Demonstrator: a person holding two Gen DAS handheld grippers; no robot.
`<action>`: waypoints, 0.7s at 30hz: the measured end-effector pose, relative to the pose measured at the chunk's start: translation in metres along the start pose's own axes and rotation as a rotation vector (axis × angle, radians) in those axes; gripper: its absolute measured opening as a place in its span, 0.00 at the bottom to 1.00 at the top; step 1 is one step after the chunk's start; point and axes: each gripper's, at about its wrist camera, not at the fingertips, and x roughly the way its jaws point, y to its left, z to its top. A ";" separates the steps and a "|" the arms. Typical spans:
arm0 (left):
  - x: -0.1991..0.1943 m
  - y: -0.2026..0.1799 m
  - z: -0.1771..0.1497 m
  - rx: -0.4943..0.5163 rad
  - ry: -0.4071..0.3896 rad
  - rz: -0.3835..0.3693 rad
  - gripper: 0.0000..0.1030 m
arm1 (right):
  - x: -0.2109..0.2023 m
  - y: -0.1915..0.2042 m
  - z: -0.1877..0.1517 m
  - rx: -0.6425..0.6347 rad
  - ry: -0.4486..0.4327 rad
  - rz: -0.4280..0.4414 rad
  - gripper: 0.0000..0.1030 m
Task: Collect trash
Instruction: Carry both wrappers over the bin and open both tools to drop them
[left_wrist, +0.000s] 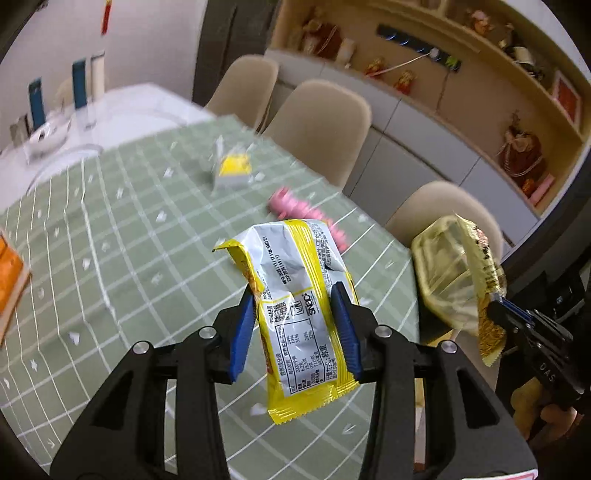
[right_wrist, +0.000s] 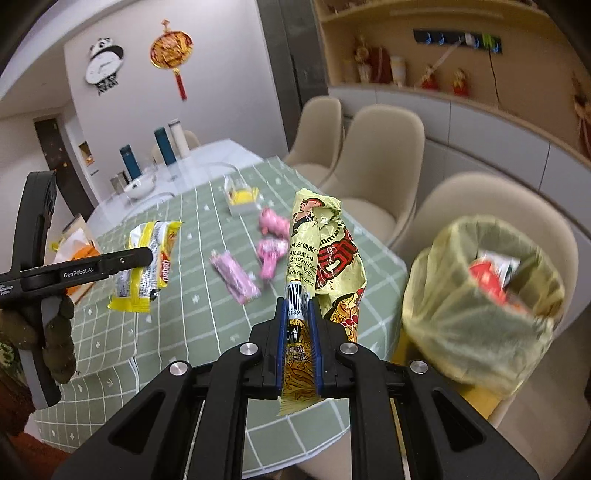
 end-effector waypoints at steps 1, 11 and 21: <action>-0.003 -0.008 0.004 0.016 -0.017 0.000 0.38 | -0.004 -0.003 0.004 -0.007 -0.014 -0.001 0.12; -0.013 -0.107 0.059 0.179 -0.174 -0.015 0.38 | -0.052 -0.067 0.052 -0.037 -0.149 -0.070 0.12; 0.029 -0.196 0.092 0.246 -0.168 -0.161 0.38 | -0.070 -0.157 0.059 0.034 -0.197 -0.156 0.12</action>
